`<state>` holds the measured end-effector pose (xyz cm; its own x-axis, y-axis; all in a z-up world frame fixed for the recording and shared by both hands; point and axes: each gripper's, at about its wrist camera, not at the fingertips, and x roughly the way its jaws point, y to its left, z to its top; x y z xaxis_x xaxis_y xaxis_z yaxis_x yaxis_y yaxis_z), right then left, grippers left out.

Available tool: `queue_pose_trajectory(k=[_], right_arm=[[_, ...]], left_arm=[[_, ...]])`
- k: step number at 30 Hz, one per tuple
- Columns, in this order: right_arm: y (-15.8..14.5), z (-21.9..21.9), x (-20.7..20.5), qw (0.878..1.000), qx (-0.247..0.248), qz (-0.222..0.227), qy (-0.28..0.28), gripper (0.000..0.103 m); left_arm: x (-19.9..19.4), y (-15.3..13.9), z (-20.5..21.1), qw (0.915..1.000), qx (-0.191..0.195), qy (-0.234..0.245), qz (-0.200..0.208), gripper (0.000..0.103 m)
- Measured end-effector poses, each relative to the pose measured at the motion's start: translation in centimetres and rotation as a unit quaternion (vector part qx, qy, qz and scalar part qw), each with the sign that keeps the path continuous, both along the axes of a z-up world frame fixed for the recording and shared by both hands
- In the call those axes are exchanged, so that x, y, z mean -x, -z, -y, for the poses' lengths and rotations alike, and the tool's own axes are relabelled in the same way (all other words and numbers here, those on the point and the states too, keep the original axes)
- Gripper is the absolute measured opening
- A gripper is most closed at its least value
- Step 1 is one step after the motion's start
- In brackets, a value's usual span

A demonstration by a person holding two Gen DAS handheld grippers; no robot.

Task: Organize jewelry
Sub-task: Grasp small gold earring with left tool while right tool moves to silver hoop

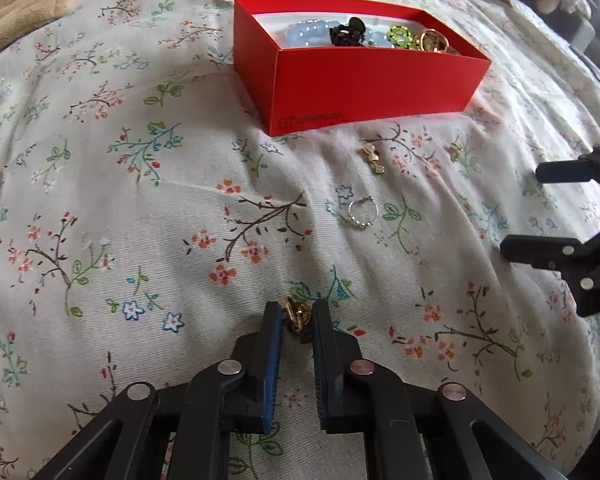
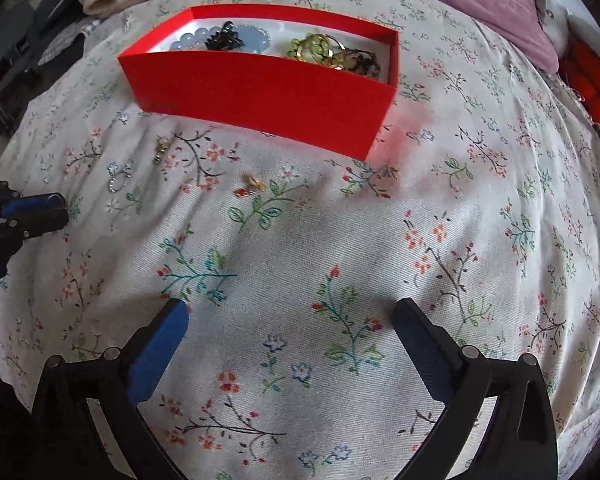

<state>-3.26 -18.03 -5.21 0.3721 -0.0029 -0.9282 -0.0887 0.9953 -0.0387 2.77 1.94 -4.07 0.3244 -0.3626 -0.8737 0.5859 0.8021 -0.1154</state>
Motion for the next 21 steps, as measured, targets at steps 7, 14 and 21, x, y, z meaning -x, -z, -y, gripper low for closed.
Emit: queue_pose_trajectory(k=[7, 14, 21], right_arm=[[-0.2, -3.7, -0.8, 0.999, -0.012, 0.001, -0.046, 0.09], [-0.7, -6.5, -2.4, 0.998, -0.018, 0.004, -0.062, 0.07], [-0.8, -8.8, -3.4, 0.996, -0.033, 0.011, -0.081, 0.062]], left_arm=[[-0.5, -0.5, -1.0, 0.9994, -0.011, -0.032, -0.01, 0.009], [-0.8, -0.9, -2.3, 0.9977, -0.024, -0.063, -0.011, 0.009], [-1.1, -1.3, -3.3, 0.9961, -0.023, -0.084, -0.011, 0.009]])
